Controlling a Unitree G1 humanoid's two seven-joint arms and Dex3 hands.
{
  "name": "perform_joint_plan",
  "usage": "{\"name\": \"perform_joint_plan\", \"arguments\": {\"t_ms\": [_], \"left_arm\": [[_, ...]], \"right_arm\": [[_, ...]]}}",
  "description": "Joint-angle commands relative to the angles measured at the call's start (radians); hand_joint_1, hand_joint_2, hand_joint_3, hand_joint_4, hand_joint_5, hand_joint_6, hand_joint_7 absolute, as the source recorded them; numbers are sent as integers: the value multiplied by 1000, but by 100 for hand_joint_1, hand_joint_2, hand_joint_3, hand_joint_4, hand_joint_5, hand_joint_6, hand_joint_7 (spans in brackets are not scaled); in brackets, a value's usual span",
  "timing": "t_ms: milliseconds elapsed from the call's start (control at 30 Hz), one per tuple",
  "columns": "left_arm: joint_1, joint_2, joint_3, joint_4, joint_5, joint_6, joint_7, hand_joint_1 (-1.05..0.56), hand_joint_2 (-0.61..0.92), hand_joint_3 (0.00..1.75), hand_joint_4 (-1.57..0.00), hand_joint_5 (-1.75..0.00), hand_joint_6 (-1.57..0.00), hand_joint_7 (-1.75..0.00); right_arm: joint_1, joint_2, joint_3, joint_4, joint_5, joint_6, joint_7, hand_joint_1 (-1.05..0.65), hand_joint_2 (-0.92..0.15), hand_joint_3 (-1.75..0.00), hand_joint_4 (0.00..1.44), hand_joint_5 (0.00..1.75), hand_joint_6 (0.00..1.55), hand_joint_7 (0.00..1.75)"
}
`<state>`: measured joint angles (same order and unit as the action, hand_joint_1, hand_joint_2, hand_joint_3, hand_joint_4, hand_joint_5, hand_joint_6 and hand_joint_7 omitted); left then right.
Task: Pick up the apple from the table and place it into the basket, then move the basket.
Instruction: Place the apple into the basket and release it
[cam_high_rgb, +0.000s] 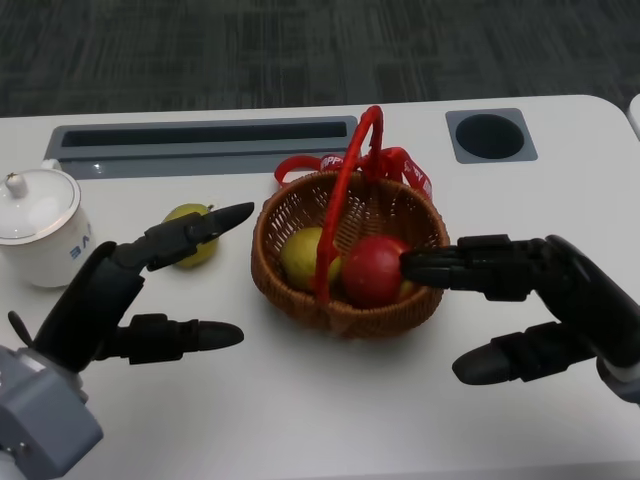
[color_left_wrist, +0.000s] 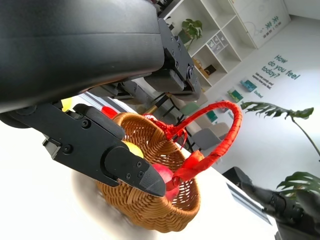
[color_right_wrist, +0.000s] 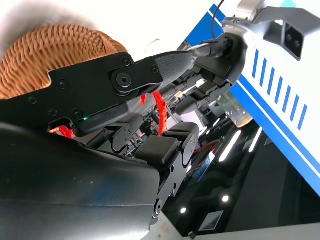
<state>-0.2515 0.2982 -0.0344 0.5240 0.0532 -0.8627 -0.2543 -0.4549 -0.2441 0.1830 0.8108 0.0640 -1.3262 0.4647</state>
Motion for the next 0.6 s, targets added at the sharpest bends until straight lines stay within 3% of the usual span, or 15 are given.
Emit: {"name": "perform_joint_plan", "arguments": {"t_ms": [33, 400, 600], "left_arm": [[34, 29, 18, -42, -17, -4, -13, -31, 74, 0, -57, -4, -58, -2], [108, 25, 12, -150, -7, 16, -15, -34, 76, 1, -61, -2, -60, -1], [130, 26, 13, -175, -23, 12, -26, -34, 76, 0, -62, -2, -61, -1]], "right_arm": [[-70, -22, -8, 35, -20, 14, 13, -56, -92, -6, 69, 0, 66, 0], [-239, -14, -10, 238, -94, 30, 42, -56, -92, -4, 70, 1, 67, 1], [-303, -24, 1, 293, -209, 58, 5, -59, -92, -3, 73, 1, 69, 1]]}}
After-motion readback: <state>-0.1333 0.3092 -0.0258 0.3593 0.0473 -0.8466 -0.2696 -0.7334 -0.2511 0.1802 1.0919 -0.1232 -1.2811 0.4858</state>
